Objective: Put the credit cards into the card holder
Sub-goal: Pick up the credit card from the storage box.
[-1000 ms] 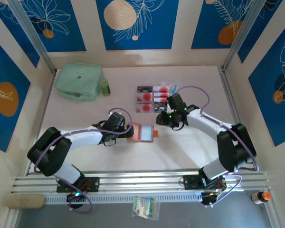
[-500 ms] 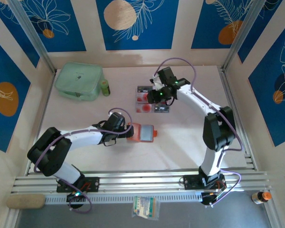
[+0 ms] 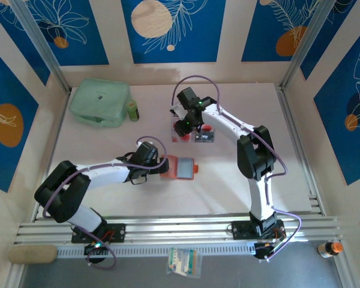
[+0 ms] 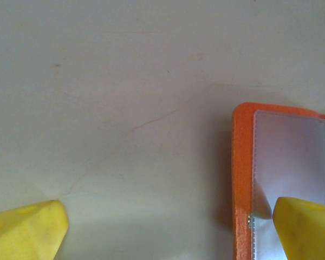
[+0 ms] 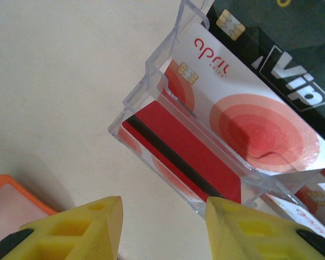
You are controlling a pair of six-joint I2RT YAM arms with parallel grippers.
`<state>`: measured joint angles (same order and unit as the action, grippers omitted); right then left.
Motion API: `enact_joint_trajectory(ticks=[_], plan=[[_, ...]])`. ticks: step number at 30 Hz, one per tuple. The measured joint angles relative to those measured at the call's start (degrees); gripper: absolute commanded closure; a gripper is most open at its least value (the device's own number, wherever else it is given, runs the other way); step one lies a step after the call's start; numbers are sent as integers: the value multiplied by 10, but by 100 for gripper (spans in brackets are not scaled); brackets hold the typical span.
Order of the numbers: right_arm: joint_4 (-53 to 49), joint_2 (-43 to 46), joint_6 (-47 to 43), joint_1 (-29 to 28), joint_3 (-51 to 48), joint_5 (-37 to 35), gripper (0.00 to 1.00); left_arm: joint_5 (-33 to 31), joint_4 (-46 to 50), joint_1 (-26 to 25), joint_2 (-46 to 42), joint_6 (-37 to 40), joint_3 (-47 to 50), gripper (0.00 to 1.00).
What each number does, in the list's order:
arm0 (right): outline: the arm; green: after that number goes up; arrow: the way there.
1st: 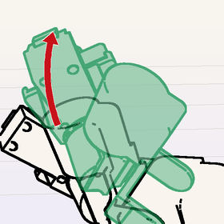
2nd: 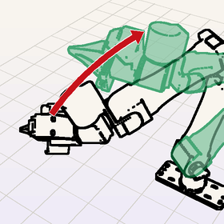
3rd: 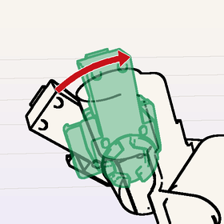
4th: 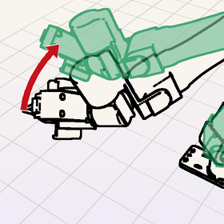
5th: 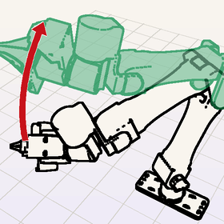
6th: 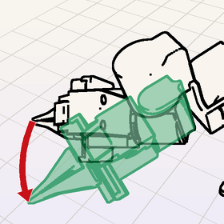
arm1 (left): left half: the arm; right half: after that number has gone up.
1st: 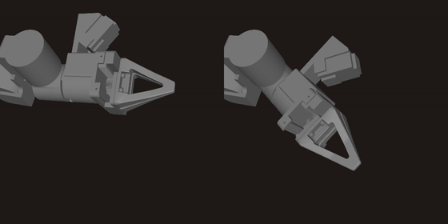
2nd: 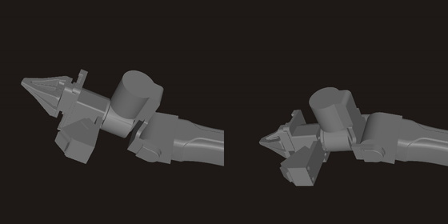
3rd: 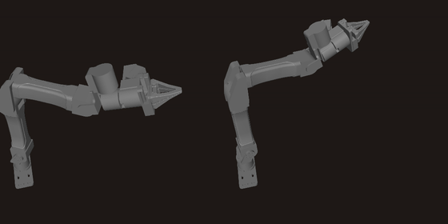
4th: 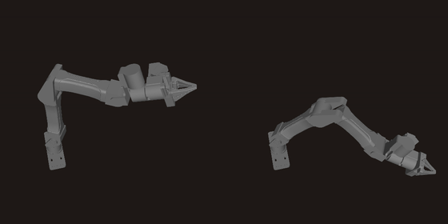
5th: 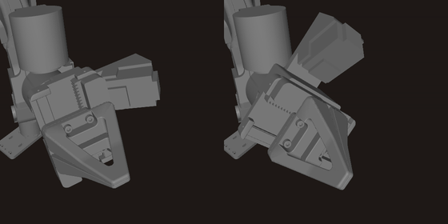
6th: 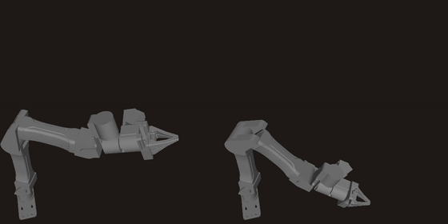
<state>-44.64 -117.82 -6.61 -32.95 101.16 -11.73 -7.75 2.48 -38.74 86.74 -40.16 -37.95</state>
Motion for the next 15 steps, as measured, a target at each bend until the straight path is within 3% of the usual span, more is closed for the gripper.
enact_joint_trajectory(ticks=[10, 15], plan=[[-8, -50, -45, -20, 40, -61, 57, 0, 0, 0, 0, 0, 0, 0], [-13, -59, -57, -23, 46, -74, 68, 0, 0, 0, 0, 0, 0, 0]])
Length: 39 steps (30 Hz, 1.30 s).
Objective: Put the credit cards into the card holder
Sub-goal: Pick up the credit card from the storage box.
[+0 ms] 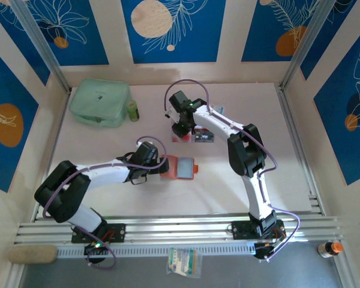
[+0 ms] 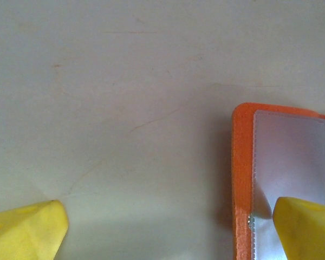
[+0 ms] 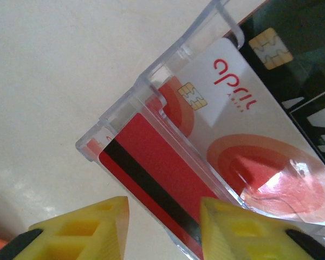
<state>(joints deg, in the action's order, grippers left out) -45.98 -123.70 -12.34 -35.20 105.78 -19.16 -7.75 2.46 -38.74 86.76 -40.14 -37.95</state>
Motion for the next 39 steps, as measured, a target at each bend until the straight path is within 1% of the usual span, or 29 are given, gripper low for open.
enact_joint_trajectory(ticks=[8, 14, 19, 25, 31, 35, 39], plan=[[0, 0, -14, 0, 1, -2, 89, 0, -1, 0, 0, 0, 0, 0], [23, 1, -31, 0, -5, -2, 94, 0, -1, 0, 0, 0, 0, 0], [63, 18, -57, -4, -41, -11, 100, 0, -1, 0, 0, 0, 0, 0], [96, 26, -84, -18, -63, -42, 100, 0, -1, 0, 0, 0, 0, 0], [113, 41, -89, -23, -72, -58, 100, 0, -1, 0, 0, 0, 0, 0], [114, 72, -85, -23, -73, -59, 100, 0, 0, 0, -1, 0, 0, 0], [126, 125, -66, -24, -86, -59, 100, 3, 1, 0, -5, 0, 0, 0]])
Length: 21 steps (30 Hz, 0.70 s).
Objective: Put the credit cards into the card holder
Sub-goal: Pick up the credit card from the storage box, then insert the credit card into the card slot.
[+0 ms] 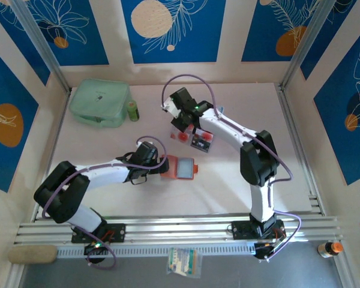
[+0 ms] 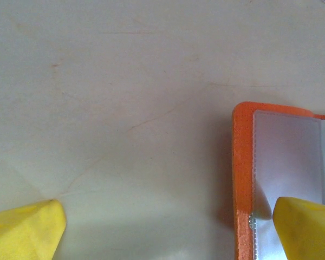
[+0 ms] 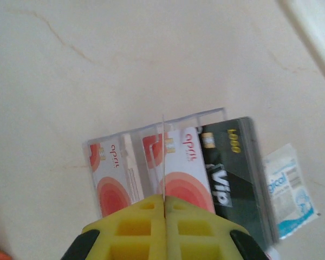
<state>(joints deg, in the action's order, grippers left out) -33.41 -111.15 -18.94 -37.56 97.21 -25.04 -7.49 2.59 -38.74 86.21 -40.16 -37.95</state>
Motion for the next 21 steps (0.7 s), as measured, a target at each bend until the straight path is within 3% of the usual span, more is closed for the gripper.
enact_joint_trajectory(ticks=[5, 11, 21], plan=[[7, 71, 60, 1, -34, 25, 100, 0, 9, 0, -3, 2, -2, 0], [28, 161, 191, 26, -119, 116, 100, -1, 35, 0, -2, 16, -23, 0], [196, 315, 481, 125, -414, 317, 100, -21, 76, 0, 7, 47, -48, 0]])
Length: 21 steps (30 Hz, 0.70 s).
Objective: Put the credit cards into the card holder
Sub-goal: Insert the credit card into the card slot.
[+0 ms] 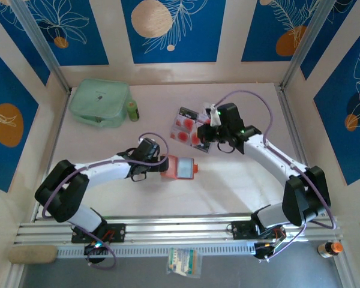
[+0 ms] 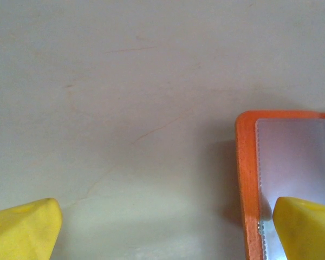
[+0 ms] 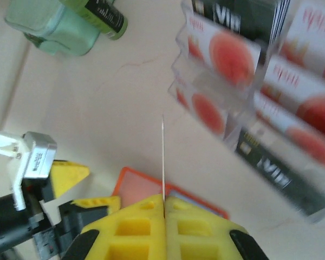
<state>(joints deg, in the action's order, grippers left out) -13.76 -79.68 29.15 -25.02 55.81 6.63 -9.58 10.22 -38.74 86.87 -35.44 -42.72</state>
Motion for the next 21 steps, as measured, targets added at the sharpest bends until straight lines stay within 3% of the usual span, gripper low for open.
enact_joint_trajectory(ticks=[5, 9, 21], plan=[[116, 16, 110, -6, -114, 61, 100, -12, 18, 0, 4, 7, 0, 0], [193, 16, 170, -25, -179, 70, 100, -16, 23, 0, 4, 9, 1, 0], [334, -35, 218, -87, -225, 41, 100, -16, 23, 0, 16, 9, 3, 0]])
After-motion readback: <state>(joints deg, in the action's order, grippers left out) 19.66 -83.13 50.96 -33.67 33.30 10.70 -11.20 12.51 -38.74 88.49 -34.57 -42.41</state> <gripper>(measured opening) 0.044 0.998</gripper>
